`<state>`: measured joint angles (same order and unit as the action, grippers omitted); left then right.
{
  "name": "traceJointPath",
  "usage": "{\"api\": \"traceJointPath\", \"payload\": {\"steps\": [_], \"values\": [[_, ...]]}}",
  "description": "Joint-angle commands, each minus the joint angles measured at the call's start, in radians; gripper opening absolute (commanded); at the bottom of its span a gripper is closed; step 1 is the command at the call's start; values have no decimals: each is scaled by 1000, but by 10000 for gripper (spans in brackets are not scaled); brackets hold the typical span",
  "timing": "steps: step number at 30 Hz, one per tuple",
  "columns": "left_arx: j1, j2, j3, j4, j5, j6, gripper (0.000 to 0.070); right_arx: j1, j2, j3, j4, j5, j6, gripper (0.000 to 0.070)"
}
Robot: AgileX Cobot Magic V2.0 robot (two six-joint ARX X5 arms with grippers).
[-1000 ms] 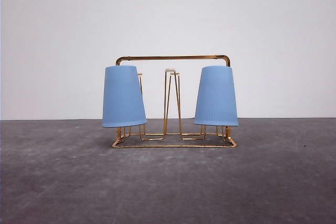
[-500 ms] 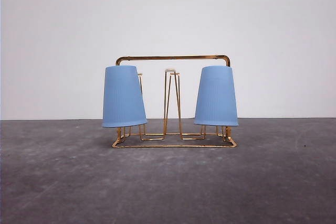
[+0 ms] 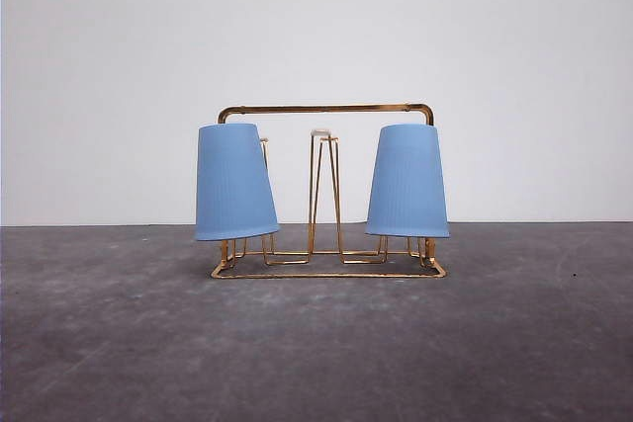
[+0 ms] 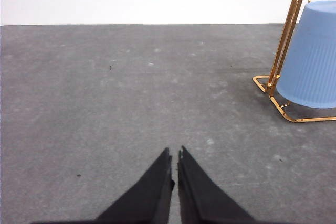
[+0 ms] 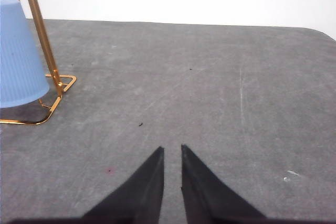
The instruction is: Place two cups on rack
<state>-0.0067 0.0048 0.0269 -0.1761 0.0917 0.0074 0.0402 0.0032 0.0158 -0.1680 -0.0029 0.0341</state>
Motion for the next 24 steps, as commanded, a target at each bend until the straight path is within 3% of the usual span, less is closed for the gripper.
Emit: {"api": "traceJointPath", "payload": {"steps": [1,24], "values": [[1,0,-14,-3,2,0,0,2,0,-4,11,1,10,59],[1,0,-14,-3,2,0,0,2,0,-3,11,1,10,59]]}}
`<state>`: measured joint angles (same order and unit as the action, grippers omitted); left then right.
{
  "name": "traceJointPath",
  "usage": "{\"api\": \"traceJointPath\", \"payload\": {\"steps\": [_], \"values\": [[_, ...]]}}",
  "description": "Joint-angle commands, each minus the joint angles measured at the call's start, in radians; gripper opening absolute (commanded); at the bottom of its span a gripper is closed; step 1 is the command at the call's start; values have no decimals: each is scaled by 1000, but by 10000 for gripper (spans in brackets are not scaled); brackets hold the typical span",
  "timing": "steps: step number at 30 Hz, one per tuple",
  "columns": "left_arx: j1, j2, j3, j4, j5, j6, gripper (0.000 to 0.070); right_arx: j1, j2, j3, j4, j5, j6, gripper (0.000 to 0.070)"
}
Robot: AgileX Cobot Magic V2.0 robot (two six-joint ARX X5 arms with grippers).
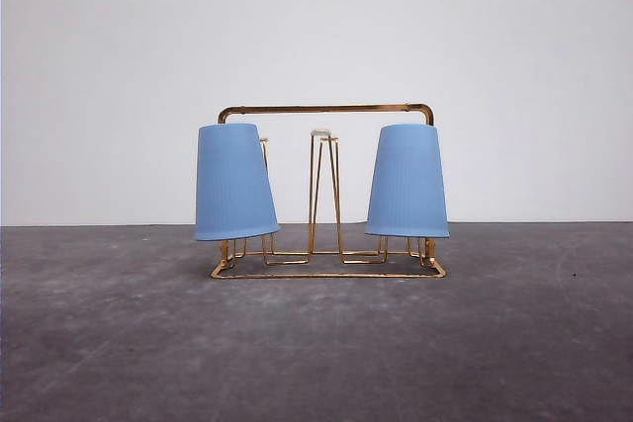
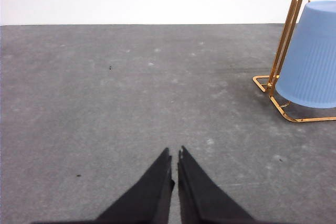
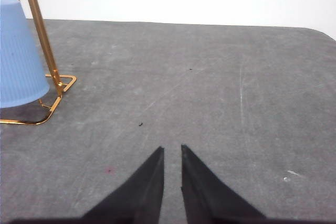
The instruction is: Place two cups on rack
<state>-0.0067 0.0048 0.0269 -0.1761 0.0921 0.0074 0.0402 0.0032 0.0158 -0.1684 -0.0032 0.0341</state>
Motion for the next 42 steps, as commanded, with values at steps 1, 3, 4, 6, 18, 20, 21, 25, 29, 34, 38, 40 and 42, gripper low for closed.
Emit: {"api": "traceJointPath", "payload": {"steps": [1,3,4,6,18,20,21,25,29,34,38,40,42], "values": [[1,0,-14,-3,1,0,0,2,0,-3,11,1,10,59],[1,0,-14,-3,1,0,0,2,0,-3,11,1,10,59],[1,0,-14,-3,1,0,0,2,0,-3,11,1,10,59],[1,0,-14,-3,1,0,0,2,0,-3,11,1,10,59],[1,0,-14,-3,1,0,0,2,0,-3,11,1,10,59],[1,0,-14,-3,1,0,0,2,0,-3,11,1,10,59],[1,0,-14,-3,1,0,0,2,0,-3,11,1,10,59],[1,0,-14,-3,1,0,0,2,0,-3,11,1,10,59],[1,0,-14,-3,1,0,0,2,0,-3,11,1,10,59],[1,0,-14,-3,1,0,0,2,0,-3,11,1,10,59],[1,0,-14,-3,1,0,0,2,0,-3,11,1,11,59],[1,0,-14,-3,1,0,0,2,0,-3,11,1,10,59],[1,0,-14,-3,1,0,0,2,0,-3,11,1,10,59]]}}
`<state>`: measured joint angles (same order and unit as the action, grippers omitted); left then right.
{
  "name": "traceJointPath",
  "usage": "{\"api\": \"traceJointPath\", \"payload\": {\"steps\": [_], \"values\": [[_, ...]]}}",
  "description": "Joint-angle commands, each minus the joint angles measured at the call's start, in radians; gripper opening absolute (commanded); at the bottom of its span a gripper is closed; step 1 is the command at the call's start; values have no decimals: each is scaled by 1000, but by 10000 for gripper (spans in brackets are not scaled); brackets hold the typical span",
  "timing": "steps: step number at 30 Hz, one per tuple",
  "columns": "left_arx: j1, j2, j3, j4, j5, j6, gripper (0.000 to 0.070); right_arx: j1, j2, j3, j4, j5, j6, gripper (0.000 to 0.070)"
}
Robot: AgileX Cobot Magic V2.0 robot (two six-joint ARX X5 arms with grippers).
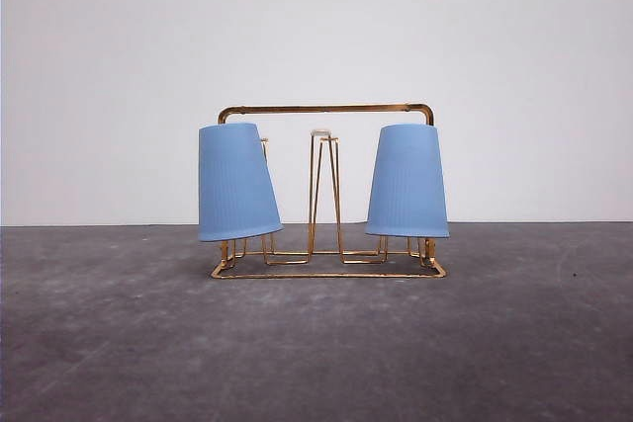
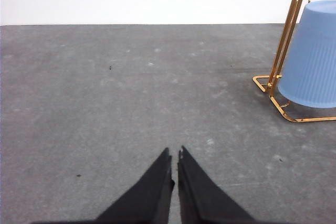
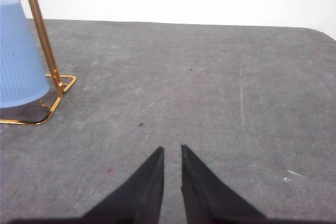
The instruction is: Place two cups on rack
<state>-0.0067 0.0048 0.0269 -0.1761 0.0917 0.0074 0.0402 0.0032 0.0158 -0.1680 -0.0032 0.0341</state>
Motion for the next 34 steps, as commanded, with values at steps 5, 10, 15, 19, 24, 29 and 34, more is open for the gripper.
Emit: {"api": "traceJointPath", "payload": {"steps": [5,10,15,19,24,29,34], "values": [[1,0,-14,-3,2,0,0,2,0,-3,11,1,10,59],[1,0,-14,-3,2,0,0,2,0,-3,11,1,10,59],[1,0,-14,-3,2,0,0,2,0,-3,11,1,10,59],[1,0,-14,-3,2,0,0,2,0,-3,11,1,10,59],[1,0,-14,-3,2,0,0,2,0,-3,11,1,10,59],[1,0,-14,-3,2,0,0,2,0,-3,11,1,10,59],[1,0,-14,-3,2,0,0,2,0,-3,11,1,10,59]]}}
